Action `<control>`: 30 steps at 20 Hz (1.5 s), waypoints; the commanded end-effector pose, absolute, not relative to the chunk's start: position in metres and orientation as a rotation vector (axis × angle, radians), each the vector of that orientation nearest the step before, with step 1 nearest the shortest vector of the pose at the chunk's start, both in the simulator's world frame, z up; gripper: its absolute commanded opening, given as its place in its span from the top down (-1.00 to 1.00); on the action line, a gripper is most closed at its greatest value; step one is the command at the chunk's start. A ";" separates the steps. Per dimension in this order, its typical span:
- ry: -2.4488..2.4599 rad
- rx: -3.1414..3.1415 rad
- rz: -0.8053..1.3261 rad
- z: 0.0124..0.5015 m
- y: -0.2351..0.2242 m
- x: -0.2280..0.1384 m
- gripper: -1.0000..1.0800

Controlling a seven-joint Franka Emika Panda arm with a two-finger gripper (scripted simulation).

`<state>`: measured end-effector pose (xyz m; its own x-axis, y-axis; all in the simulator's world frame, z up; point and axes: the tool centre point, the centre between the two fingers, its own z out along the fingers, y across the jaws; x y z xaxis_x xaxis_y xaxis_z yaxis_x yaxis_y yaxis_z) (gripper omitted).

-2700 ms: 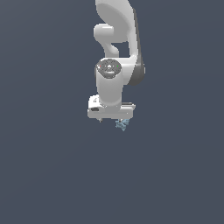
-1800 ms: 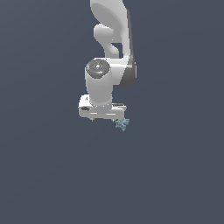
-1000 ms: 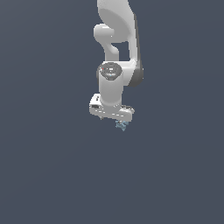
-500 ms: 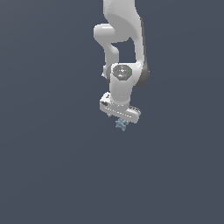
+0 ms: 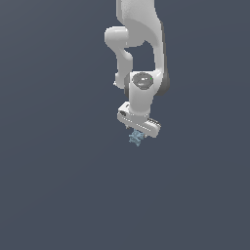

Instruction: Pick up the object and move it to a goal position.

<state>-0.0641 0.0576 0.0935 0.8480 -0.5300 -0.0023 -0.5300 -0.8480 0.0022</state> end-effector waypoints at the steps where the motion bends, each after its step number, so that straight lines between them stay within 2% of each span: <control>1: -0.895 3.011 -0.002 0.092 0.060 -0.066 -0.92; 10: -0.909 3.007 -0.001 0.088 0.063 -0.068 -0.92; 25: -0.915 3.005 0.000 0.041 0.063 -0.068 -0.92; 26: -0.915 3.005 0.000 0.041 0.063 -0.068 1.00; 30: -0.915 3.005 0.000 0.041 0.063 -0.068 1.00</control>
